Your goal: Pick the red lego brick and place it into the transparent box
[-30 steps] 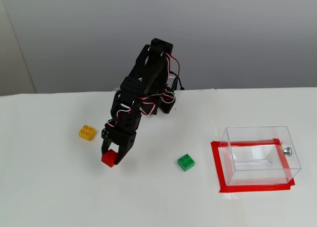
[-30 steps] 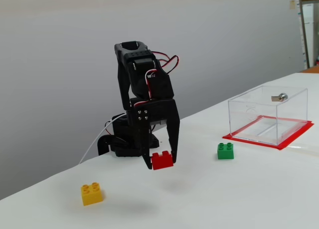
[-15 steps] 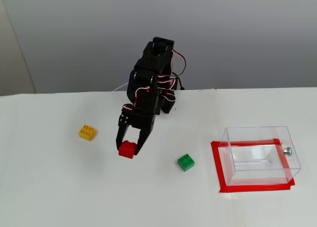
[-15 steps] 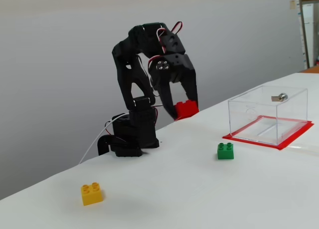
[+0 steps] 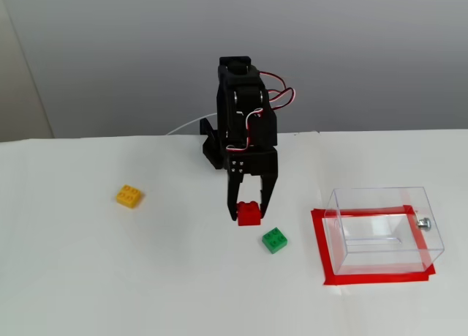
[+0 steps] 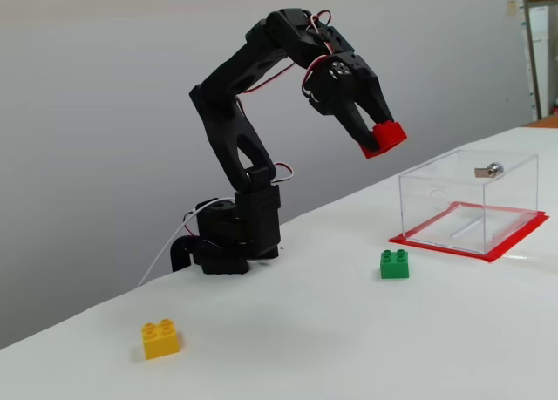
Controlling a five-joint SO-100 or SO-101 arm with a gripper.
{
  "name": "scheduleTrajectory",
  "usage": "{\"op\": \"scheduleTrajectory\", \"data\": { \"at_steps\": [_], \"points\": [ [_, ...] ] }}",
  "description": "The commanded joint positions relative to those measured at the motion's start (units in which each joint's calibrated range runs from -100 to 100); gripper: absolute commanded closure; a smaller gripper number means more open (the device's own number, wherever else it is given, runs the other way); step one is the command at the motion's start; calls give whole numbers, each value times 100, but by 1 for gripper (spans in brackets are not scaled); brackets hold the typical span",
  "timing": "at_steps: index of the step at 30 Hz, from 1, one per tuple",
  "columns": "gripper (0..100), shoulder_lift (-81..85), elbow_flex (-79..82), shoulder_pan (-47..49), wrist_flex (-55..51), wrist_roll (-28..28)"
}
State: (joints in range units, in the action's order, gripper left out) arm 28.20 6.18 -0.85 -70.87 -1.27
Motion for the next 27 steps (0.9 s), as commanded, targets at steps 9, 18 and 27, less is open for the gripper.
{"op": "scheduleTrajectory", "data": {
  "at_steps": [9,18,27],
  "points": [
    [97,-805,-500,1827,54,17],
    [97,-1959,-1576,2751,54,17],
    [97,-2892,-2517,3690,54,17]
  ]
}}
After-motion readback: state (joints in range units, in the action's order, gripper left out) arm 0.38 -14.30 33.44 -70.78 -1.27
